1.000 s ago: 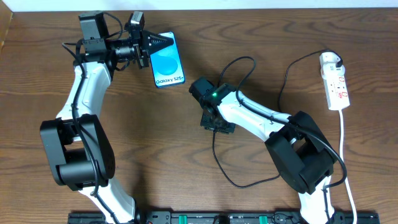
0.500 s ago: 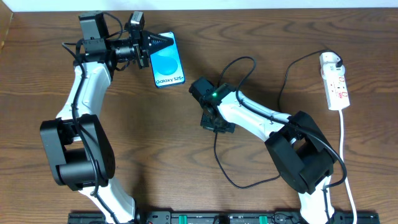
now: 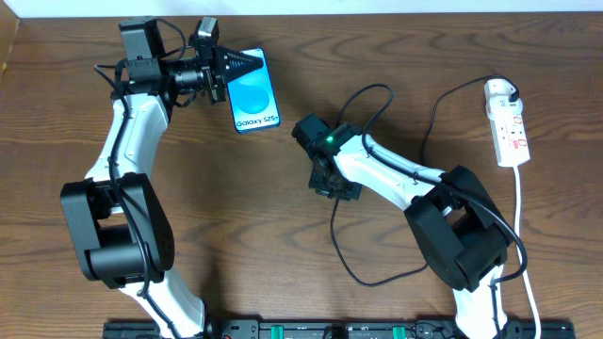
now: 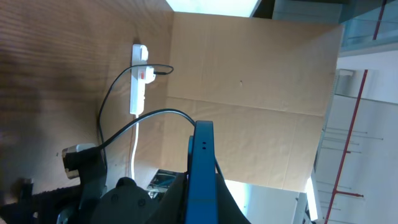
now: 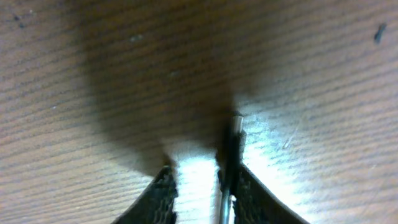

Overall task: Plug charger to phone and switch on socket
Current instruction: 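Lower the right gripper and close it on the cable near the plug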

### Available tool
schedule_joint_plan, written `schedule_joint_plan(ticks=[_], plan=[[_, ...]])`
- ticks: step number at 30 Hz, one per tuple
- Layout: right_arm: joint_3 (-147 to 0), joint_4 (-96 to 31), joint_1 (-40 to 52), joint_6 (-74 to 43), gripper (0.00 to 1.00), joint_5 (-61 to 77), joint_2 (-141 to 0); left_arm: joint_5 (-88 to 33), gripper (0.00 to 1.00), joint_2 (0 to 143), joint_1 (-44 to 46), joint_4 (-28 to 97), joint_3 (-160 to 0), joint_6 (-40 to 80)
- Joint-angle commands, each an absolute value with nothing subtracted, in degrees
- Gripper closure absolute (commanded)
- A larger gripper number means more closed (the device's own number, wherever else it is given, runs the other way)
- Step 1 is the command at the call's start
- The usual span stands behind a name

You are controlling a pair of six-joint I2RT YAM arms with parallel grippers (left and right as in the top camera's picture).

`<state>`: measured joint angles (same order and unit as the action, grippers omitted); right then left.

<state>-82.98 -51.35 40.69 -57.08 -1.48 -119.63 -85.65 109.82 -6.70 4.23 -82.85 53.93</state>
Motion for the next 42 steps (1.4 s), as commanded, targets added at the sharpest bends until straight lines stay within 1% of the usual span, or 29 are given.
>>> schedule_joint_plan(ticks=[1, 10, 13, 14, 16, 20, 24, 25, 28, 31, 34, 40, 42], plan=[[-83.42, -51.4, 40.49, -57.39, 0.69, -2.87, -120.9, -88.05, 0.93, 108.18, -6.9, 3.97, -82.72, 53.36], [-83.42, -51.07, 40.49, -57.39, 0.68, -3.11, -120.9, -88.05, 0.93, 108.18, -6.9, 3.97, -82.72, 53.36], [-83.42, -50.85, 40.56, -57.39, 0.63, -3.11, -120.9, -88.05, 0.93, 108.18, -6.9, 3.97, -82.72, 53.36], [-83.42, -50.65, 40.53, -57.39, 0.59, -3.16, -120.92, -88.05, 0.93, 108.18, -6.9, 3.97, -82.72, 53.36], [-83.42, -50.37, 40.56, -57.41, 0.58, -3.55, -121.01, -88.05, 0.93, 108.18, -6.9, 3.97, -82.72, 53.36], [-83.42, -50.33, 40.6, -57.41, 0.58, -4.38, -121.08, -88.05, 0.93, 108.18, -6.9, 3.97, -82.72, 53.36], [-83.42, -50.33, 40.6, -57.41, 0.6, -4.38, -121.08, -88.05, 0.93, 108.18, -6.9, 3.97, -82.72, 53.36], [-83.42, -50.33, 40.6, -57.41, 0.62, -4.4, -121.08, -88.05, 0.93, 108.18, -6.9, 3.97, -82.72, 53.36], [-83.42, -50.33, 40.6, -57.41, 0.71, -4.38, -121.08, -88.05, 0.93, 108.18, -6.9, 3.97, -82.72, 53.36], [-83.42, -50.35, 40.6, -57.41, 0.83, -4.36, -121.08, -88.05, 0.93, 108.18, -6.9, 3.97, -82.72, 53.36], [-83.42, -50.5, 40.6, -57.41, 0.99, -4.36, -121.08, -88.05, 0.93, 108.18, -6.9, 3.97, -82.72, 53.36], [-83.42, -50.28, 40.6, -56.75, 0.99, -2.61, -121.08, -88.05, 0.93, 108.18, -6.9, 3.97, -82.72, 53.36], [-83.42, -48.23, 40.6, -51.96, 0.99, 1.08, -121.08, -88.05, 0.93, 108.18, -6.9, 3.97, -82.72, 53.36]])
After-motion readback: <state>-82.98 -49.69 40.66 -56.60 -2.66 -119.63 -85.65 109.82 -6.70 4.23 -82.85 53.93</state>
